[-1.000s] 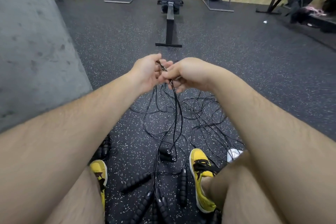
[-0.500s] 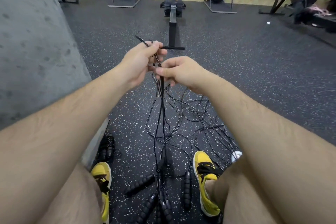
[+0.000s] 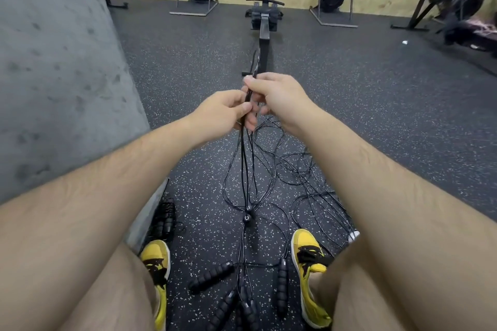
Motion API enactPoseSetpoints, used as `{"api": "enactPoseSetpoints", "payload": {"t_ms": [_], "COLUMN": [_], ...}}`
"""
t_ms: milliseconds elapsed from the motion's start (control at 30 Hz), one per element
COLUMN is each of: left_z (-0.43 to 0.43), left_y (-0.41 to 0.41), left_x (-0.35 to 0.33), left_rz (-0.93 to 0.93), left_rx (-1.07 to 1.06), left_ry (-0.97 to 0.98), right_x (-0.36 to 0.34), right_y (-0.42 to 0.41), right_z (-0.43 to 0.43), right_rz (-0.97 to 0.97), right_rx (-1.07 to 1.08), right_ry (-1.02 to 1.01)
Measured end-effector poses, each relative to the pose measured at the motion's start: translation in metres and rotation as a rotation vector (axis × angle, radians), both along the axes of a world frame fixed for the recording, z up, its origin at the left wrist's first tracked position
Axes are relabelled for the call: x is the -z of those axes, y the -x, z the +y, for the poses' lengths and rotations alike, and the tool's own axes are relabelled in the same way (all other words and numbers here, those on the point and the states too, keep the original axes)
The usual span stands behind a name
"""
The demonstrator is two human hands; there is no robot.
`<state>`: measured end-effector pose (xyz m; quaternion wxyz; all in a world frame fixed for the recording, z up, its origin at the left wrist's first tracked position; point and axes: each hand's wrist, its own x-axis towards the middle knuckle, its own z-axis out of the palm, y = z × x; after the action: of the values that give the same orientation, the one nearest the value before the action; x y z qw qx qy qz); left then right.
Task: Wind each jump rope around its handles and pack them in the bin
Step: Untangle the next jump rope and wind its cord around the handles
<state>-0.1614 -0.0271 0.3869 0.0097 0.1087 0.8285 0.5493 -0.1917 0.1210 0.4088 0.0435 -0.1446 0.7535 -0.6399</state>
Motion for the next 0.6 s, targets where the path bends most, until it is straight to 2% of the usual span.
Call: {"api": "enactPoseSetpoints", "payload": {"t_ms": [67, 200, 300, 367, 433, 533, 600], "left_z": [0.0, -0.006, -0.01, -0.011, -0.01, -0.008, -0.012], "left_y": [0.001, 0.006, 0.008, 0.008, 0.006, 0.003, 0.0], "left_x": [-0.002, -0.003, -0.009, -0.012, -0.013, -0.013, -0.009], "left_rz": [0.073, 0.195, 0.208, 0.207, 0.179, 0.072, -0.03], "left_rx": [-0.039, -0.145, -0.23, -0.221, -0.191, -0.152, -0.043], "left_ry": [0.002, 0.024, -0.072, -0.16, -0.231, -0.284, -0.247], "right_x": [0.006, 0.015, 0.026, 0.03, 0.027, 0.018, 0.01], "right_y": [0.002, 0.004, 0.003, -0.001, -0.004, -0.004, -0.001], "right_z": [-0.001, 0.004, 0.007, 0.005, 0.001, -0.006, -0.009], "right_rz": [-0.038, -0.228, -0.247, -0.165, -0.057, 0.066, 0.107], "right_rx": [-0.113, -0.258, -0.351, -0.281, -0.186, -0.067, 0.037], "right_ry": [-0.064, -0.025, -0.179, -0.307, -0.319, -0.219, -0.121]}}
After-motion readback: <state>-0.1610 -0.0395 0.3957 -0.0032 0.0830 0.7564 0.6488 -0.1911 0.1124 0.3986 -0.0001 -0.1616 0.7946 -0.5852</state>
